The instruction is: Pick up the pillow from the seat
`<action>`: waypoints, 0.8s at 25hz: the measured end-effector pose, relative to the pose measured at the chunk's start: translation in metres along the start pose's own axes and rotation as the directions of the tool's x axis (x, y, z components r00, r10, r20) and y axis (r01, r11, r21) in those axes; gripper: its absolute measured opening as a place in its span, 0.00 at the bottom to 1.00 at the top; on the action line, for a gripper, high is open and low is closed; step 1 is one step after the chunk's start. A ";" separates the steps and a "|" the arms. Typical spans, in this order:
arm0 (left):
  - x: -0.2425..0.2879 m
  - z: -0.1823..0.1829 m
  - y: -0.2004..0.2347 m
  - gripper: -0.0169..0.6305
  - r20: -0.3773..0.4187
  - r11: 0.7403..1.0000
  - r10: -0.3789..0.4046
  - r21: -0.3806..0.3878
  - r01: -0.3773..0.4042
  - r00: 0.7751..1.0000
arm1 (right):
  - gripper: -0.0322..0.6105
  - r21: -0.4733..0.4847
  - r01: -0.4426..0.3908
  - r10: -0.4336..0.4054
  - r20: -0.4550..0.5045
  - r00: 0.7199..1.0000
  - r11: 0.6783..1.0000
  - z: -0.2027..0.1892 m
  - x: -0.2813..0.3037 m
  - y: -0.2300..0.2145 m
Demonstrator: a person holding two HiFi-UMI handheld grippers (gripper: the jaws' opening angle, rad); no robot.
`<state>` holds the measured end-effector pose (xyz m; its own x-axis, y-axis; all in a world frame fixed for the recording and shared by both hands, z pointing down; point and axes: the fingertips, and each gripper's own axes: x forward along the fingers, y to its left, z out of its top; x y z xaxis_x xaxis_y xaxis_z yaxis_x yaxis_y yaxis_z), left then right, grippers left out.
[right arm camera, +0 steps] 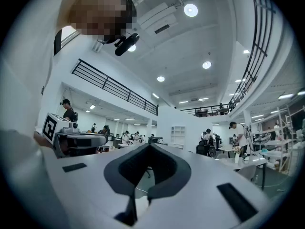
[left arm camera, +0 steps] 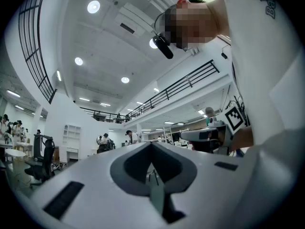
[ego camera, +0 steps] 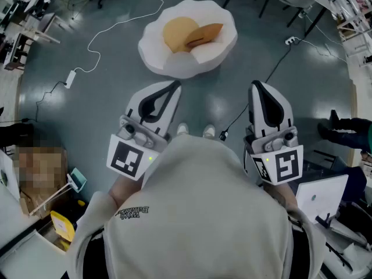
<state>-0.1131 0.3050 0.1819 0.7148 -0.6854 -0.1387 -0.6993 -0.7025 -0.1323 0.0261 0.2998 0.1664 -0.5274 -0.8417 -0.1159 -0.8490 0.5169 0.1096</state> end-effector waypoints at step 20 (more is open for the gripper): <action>0.015 -0.008 -0.013 0.04 -0.019 0.999 -0.024 -0.033 0.023 1.000 | 0.06 0.021 0.017 -0.016 -0.029 0.999 1.000 -0.016 -0.005 -0.018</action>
<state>-0.0938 0.3023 0.1892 0.7314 -0.6720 -0.1163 -0.6818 -0.7242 -0.1034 0.0447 0.2922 0.1809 -0.5122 -0.8543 -0.0885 -0.8584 0.5057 0.0864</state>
